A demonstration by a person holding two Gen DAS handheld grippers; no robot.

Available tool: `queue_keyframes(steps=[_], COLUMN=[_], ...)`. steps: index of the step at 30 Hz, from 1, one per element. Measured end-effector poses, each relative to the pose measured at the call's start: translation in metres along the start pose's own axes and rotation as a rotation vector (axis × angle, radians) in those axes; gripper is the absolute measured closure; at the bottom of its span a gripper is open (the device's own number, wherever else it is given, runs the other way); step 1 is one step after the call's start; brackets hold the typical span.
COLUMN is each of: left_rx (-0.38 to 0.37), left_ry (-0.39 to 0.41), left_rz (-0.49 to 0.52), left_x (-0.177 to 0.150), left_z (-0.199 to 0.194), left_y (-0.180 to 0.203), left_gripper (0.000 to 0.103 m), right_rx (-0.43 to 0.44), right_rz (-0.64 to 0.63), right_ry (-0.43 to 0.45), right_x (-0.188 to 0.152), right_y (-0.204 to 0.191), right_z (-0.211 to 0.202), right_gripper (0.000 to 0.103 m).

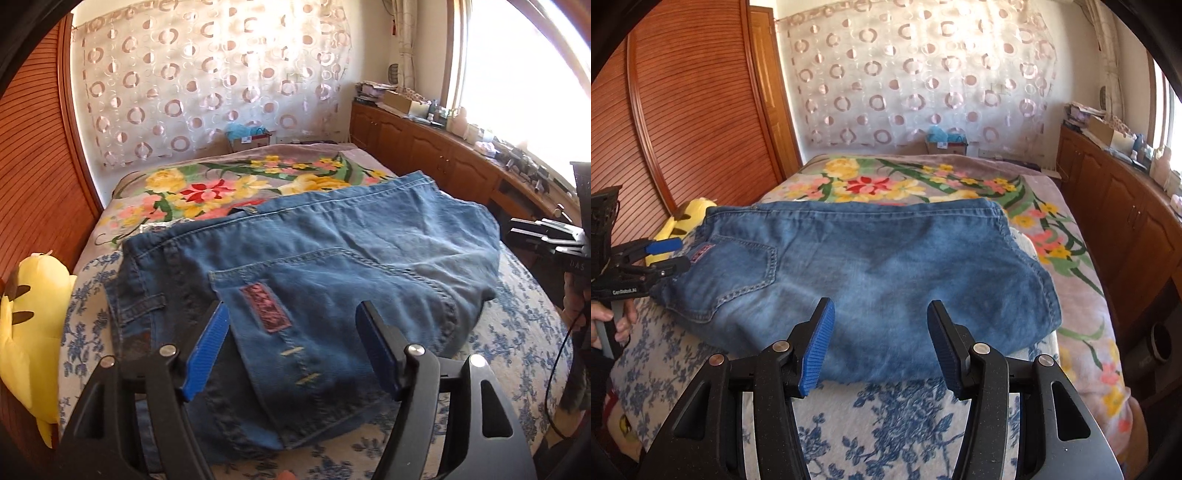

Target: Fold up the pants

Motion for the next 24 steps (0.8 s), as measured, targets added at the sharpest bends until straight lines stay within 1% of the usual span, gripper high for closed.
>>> queue_keyframes(steps=[4, 8, 14, 17, 19, 20, 24], left_rx=[-0.025, -0.023, -0.024, -0.017, -0.019, -0.016, -0.001], left_ry=[-0.021, -0.051, -0.107, -0.137, -0.15, -0.158, -0.162], left_rz=[0.012, 0.038, 0.046, 0.055, 0.059, 0.064, 0.077], left_x=[-0.007, -0.014, -0.022, -0.025, -0.028, -0.029, -0.03], left_z=[0.002, 0.008, 0.026, 0.036, 0.04, 0.043, 0.047], left_y=[0.012, 0.02, 0.024, 0.027, 0.029, 0.031, 0.034], left_gripper=[0.032, 0.032, 0.031, 0.027, 0.022, 0.022, 0.016], right_rx=[0.029, 0.047, 0.059, 0.061, 0.062, 0.061, 0.059], right_rz=[-0.003, -0.009, -0.017, -0.016, -0.016, -0.016, -0.01], right_ry=[-0.008, -0.012, -0.014, -0.017, -0.018, -0.018, -0.022], right_x=[-0.008, -0.013, -0.017, -0.018, -0.019, -0.019, -0.021], right_y=[-0.011, -0.019, -0.026, -0.027, -0.026, -0.026, -0.023], right_z=[-0.001, -0.001, -0.001, -0.002, -0.003, -0.003, -0.003], right_gripper=[0.05, 0.05, 0.05, 0.05, 0.05, 0.05, 0.049])
Point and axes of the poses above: each gripper's, at about its wrist camera, not at the fingertips, and z roughly the way its jaws point, y to its right, x to its top, the point moved 2 cm from there along z, roughly the way its jaws point, and after that the axes turned 9 degrees about -y, right-handed, at the moved point
